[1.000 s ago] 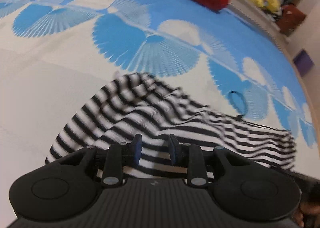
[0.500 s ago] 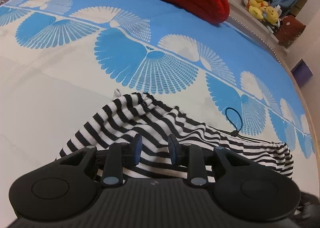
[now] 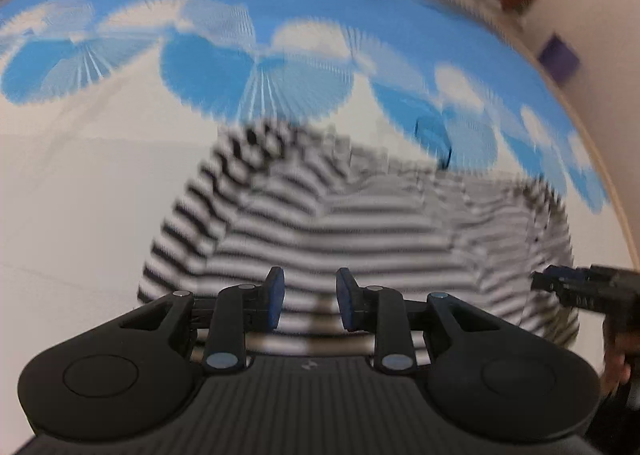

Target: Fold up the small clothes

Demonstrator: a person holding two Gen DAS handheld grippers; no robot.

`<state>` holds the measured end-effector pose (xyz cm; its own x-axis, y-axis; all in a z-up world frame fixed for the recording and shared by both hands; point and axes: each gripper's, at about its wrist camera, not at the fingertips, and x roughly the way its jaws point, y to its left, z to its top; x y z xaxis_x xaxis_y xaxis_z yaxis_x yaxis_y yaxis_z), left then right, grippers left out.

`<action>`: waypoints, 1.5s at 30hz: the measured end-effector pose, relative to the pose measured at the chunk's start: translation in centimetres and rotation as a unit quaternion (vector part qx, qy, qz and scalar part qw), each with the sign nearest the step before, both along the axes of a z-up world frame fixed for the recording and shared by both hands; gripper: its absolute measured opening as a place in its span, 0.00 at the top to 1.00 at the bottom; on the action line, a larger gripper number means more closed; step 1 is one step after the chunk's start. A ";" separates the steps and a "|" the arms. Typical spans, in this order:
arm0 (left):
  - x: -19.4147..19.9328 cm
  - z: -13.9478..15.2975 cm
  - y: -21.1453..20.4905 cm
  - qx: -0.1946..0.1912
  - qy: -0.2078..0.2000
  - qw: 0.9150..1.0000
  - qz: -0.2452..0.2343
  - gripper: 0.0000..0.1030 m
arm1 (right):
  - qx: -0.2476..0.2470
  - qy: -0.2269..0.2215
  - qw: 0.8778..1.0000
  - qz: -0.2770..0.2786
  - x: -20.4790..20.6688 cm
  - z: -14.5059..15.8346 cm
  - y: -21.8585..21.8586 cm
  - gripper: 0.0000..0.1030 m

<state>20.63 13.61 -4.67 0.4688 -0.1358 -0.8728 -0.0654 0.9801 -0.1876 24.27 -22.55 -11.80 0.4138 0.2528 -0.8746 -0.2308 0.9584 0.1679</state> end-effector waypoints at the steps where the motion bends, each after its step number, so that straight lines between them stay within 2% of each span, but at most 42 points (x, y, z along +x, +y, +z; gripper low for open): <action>1: 0.0 -0.9 0.0 0.009 0.024 1.000 -0.006 0.69 | -0.019 0.025 0.999 -0.004 0.0 -1.0 -0.6 0.54; 2: 0.1 -1.9 0.0 0.028 0.050 0.998 -0.010 0.69 | -0.036 0.045 0.998 -0.004 -0.2 -2.0 -1.2 0.54; 3: 0.0 -2.7 -0.2 0.053 0.066 0.996 -0.014 0.69 | -0.037 0.044 0.998 -0.006 -0.3 -2.1 -1.7 0.53; 4: -0.2 -2.7 -0.3 0.069 0.064 0.995 -0.015 0.69 | -0.025 0.035 0.999 -0.012 -0.4 -1.7 -2.3 0.53; 5: -0.5 -2.4 -0.3 0.073 0.054 0.996 -0.012 0.69 | -0.011 0.026 0.999 -0.019 -0.7 -1.2 -2.9 0.53; 7: -1.3 -1.4 0.0 0.043 0.035 0.998 -0.004 0.69 | 0.005 0.021 0.999 -0.026 -1.4 -0.5 -4.1 0.53; 9: -1.9 -1.3 0.0 0.026 0.034 0.999 -0.008 0.69 | -0.012 0.036 0.999 -0.019 -2.0 -0.9 -4.7 0.51; 12: -2.5 -2.9 -0.7 0.077 0.079 0.993 -0.031 0.68 | -0.057 0.087 0.994 -0.008 -2.5 -2.9 -5.0 0.50; 13: -2.8 -3.0 -1.0 0.091 0.082 0.992 -0.037 0.68 | -0.057 0.082 0.995 -0.005 -2.7 -2.7 -5.0 0.50; 15: -3.7 -1.5 -1.2 0.098 0.050 0.994 -0.028 0.69 | -0.045 0.046 0.998 -0.014 -3.2 -1.0 -5.5 0.51; 18: -5.9 2.4 -1.4 0.089 -0.040 0.995 -0.015 0.69 | -0.015 -0.034 0.999 -0.036 -4.5 3.4 -6.9 0.51; 20: -7.9 5.0 -1.9 0.097 -0.086 0.991 -0.015 0.69 | 0.017 -0.092 0.994 -0.056 -5.7 6.6 -8.1 0.49; 22: -9.3 6.5 -2.2 0.100 -0.107 0.989 -0.013 0.69 | 0.050 -0.154 0.984 -0.073 -7.4 9.6 -9.6 0.48; 25: -12.2 6.8 -2.2 0.070 -0.127 0.989 0.011 0.69 | 0.075 -0.213 0.969 -0.099 -9.6 10.6 -11.0 0.46; 27: -13.8 5.6 -2.1 0.049 -0.134 0.989 0.036 0.69 | 0.077 -0.222 0.965 -0.115 -10.6 9.0 -11.3 0.47; 28: -14.2 4.6 -1.8 0.044 -0.133 0.989 0.045 0.69 | 0.050 -0.190 0.975 -0.107 -10.0 7.9 -11.0 0.49; 29: -14.8 3.7 -1.7 0.045 -0.126 0.990 0.053 0.71 | 0.026 -0.180 0.977 -0.109 -9.8 7.5 -10.8 0.50; 31: -15.3 2.0 -1.1 0.051 -0.091 0.992 0.076 0.81 | 0.017 -0.205 0.972 -0.110 -9.9 7.7 -11.0 0.50; 32: -15.3 1.8 -0.6 0.038 -0.086 0.992 0.087 0.81 | 0.017 -0.207 0.972 -0.105 -9.8 7.5 -11.2 0.50; 36: -14.9 2.0 1.9 0.015 -0.085 0.989 0.119 0.81 | 0.028 -0.169 0.979 -0.111 -9.8 6.6 -11.9 0.50; 39: -14.6 0.3 4.2 -0.040 -0.047 0.982 0.180 0.81 | 0.045 -0.165 0.978 -0.120 -10.1 7.1 -12.4 0.50; 41: -14.6 -0.8 5.2 -0.063 -0.028 0.976 0.208 0.81 | 0.053 -0.170 0.976 -0.125 -10.5 7.4 -12.6 0.50; 43: -14.3 -1.7 5.6 -0.082 -0.006 0.973 0.216 0.74 | 0.054 -0.170 0.975 -0.130 -11.0 6.9 -13.0 0.50; 45: -14.3 -1.9 5.9 -0.087 0.003 0.971 0.221 0.71 | 0.046 -0.149 0.979 -0.131 -10.8 6.4 -13.0 0.50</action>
